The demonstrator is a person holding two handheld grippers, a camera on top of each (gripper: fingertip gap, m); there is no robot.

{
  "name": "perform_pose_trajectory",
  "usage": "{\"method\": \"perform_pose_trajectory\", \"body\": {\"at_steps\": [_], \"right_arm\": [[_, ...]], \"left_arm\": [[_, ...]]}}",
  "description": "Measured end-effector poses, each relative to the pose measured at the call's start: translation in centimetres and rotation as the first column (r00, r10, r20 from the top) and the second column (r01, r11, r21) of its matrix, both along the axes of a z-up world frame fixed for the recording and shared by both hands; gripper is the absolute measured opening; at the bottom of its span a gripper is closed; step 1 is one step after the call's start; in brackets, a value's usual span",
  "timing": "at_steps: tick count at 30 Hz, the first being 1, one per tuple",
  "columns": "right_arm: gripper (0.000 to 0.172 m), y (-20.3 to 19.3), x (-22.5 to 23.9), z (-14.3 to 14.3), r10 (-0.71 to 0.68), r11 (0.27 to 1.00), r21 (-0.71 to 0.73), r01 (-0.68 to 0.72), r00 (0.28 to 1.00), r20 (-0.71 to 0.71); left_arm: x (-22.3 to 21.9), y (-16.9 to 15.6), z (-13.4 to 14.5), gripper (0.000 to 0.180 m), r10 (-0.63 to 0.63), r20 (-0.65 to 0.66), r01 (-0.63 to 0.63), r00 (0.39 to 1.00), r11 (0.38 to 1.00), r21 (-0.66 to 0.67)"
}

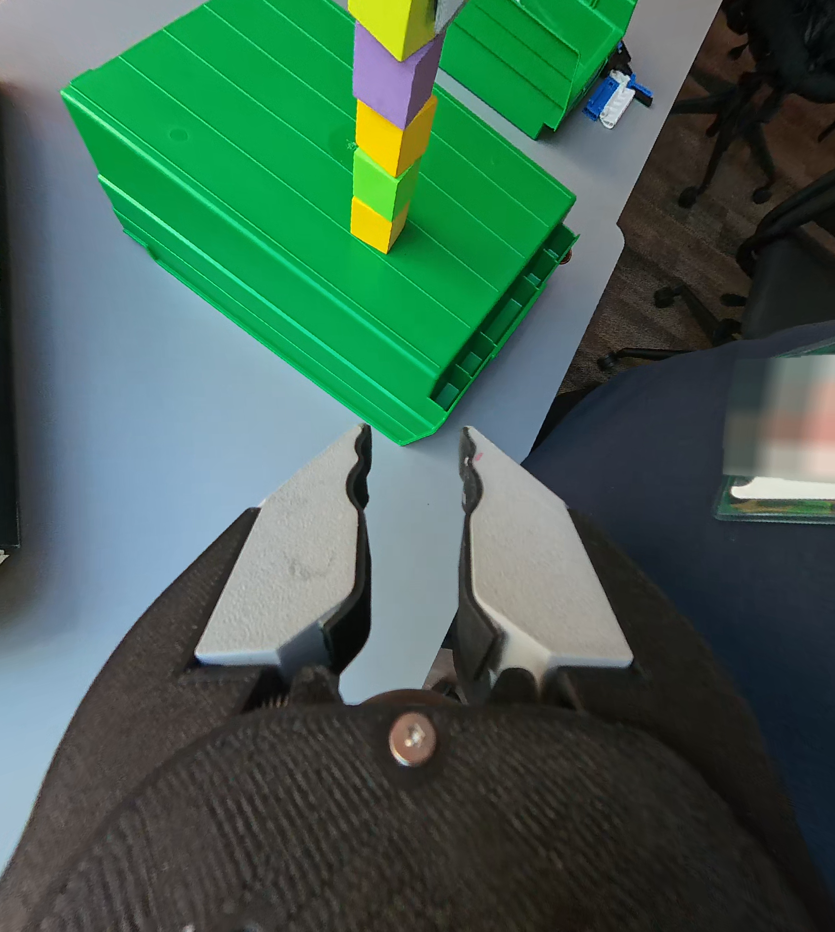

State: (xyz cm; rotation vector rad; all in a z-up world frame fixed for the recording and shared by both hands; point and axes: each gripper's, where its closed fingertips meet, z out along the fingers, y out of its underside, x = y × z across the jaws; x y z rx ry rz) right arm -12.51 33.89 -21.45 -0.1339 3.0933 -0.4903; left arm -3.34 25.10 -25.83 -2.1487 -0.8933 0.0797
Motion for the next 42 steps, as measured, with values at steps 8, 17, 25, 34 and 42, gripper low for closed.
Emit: {"method": "perform_pose_trajectory", "body": {"at_steps": [8, 17, 25, 34, 42], "right_arm": [[0.027, 0.6, -0.2, -0.5, -0.016, 1.000, 0.016, 0.016, 1.000, 0.009], [0.027, 0.5, 0.0, -0.6, -0.017, 1.000, 0.008, 0.017, 1.000, 0.016], [0.027, 0.4, 0.2, -0.6, -0.016, 1.000, 0.004, 0.016, 1.000, 0.025], [0.036, 0.4, 0.0, -0.2, -0.043, 0.999, -0.021, 0.043, 0.999, 0.003], [0.034, -0.2, -1.3, 5.8, -0.266, 0.858, -0.458, 0.231, 0.964, -0.011]], "left_arm": [[-0.1, 0.0, -0.1, 0.031, -0.005, 0.000, 0.005, 1.000, 1.000, -0.003], [-0.2, -0.1, -0.2, 0.030, -0.010, 0.002, 0.010, 1.000, 1.000, -0.004], [-0.1, 0.0, -0.4, 0.029, -0.011, 0.006, 0.011, 1.000, 1.000, -0.005], [0.1, 0.2, -0.5, 0.030, -0.014, 0.010, 0.014, 1.000, 1.000, -0.005], [0.2, 0.1, -0.9, 0.030, -0.013, 0.024, 0.013, 1.000, 1.000, -0.007]]}}
